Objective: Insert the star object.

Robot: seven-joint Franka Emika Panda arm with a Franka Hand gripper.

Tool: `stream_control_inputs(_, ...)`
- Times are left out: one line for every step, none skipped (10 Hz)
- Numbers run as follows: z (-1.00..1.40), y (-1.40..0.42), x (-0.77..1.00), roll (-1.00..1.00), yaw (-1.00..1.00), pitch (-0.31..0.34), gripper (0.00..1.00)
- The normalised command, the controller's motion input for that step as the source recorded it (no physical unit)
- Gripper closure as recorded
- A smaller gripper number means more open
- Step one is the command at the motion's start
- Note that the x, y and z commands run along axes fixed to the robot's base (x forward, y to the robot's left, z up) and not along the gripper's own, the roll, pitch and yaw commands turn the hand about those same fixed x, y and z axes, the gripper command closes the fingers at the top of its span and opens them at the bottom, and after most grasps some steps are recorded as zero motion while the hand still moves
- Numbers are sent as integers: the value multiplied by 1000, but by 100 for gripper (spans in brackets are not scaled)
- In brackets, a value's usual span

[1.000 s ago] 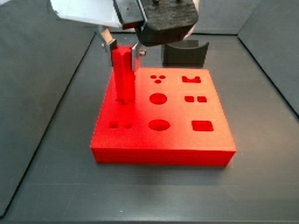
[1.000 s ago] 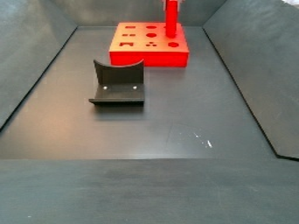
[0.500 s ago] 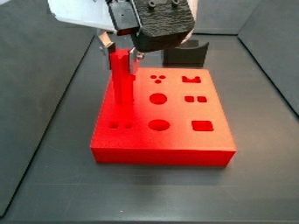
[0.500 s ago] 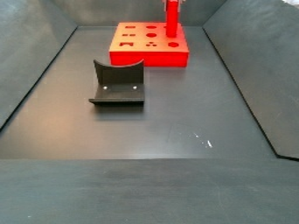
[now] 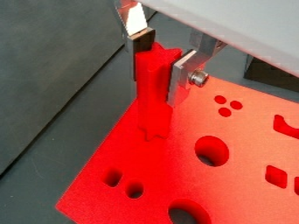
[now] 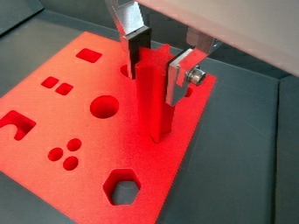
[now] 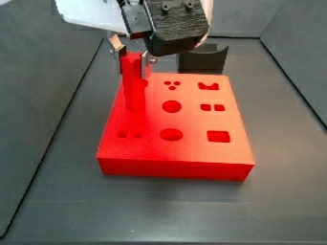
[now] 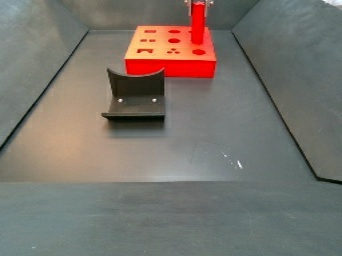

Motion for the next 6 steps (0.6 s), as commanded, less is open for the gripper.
stream_control_inputs(-300, -71, 177, 4, 0, 0, 100)
stream_control_inputs(-591, -37, 191, -4, -17, -47, 100)
stream_control_inputs(-666, -103, 171, -70, 0, -83, 100)
stream_control_inputs(-571, -74, 97, -149, 0, -104, 100)
stream_control_inputs(-551, 0, 69, -49, 0, -80, 100)
stream_control_inputs(-743, 0, 0, 0, -54, -53, 100)
